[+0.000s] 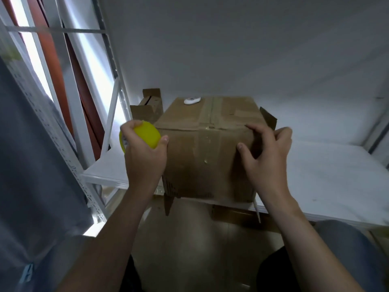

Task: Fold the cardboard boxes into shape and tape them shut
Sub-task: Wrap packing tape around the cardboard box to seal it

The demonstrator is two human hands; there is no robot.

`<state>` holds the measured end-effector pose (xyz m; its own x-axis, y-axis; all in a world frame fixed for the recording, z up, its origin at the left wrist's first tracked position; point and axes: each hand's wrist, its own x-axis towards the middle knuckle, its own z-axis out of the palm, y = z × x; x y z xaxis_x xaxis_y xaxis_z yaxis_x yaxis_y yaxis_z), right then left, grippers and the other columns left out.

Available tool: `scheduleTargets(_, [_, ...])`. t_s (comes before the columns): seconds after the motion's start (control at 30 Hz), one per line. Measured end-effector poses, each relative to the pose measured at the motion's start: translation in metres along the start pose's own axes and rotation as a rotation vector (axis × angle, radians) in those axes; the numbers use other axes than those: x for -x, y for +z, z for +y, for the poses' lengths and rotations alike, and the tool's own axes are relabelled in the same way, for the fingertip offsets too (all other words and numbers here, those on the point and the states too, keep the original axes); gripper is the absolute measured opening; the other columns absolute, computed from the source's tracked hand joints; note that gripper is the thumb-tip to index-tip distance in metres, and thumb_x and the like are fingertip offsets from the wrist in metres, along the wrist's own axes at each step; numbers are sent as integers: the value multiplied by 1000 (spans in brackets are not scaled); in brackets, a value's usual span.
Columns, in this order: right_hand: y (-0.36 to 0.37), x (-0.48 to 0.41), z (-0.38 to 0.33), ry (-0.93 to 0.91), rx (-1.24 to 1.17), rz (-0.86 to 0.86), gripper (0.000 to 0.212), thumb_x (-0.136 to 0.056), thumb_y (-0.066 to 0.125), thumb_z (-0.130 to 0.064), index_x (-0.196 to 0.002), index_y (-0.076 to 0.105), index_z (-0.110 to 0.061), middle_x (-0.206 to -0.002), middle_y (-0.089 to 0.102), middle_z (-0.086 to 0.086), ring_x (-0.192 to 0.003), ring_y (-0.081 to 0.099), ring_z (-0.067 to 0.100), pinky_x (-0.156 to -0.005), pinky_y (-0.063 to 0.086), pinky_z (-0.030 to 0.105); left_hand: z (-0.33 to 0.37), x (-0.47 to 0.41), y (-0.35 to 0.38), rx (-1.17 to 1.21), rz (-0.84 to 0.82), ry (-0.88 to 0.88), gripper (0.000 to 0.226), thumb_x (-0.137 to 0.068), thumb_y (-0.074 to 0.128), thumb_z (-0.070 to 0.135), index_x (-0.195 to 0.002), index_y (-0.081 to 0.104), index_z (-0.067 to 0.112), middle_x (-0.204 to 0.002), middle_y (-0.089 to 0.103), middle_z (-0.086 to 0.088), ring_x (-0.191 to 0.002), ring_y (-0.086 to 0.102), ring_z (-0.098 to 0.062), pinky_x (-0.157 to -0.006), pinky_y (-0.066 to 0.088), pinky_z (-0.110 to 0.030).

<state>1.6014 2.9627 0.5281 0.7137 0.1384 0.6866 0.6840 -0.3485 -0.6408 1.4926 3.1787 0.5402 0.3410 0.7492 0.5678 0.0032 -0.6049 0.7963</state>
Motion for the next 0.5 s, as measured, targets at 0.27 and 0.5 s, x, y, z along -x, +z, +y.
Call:
scheduleTargets(0.27, [42,41,56,260,-11,-198,55,-90,75,-33,-135,44,-40,-117,27,-15,-117,45,14,-108,47,31,-26,8,21,-69,-52,-61,60,-81,81,31,-122,38,27,-114,58,-4,-96,60,-28,-67,41,-28])
scheduleTargets(0.5, [61,31,88,325,-4,-192,49,-90,72,-43,-133,50,-51,-118,29,-13,-109,47,13,-103,50,28,-42,-9,42,-167,-145,-27,62,-78,84,31,-121,38,29,-112,55,3,-92,53,-18,-62,34,-18])
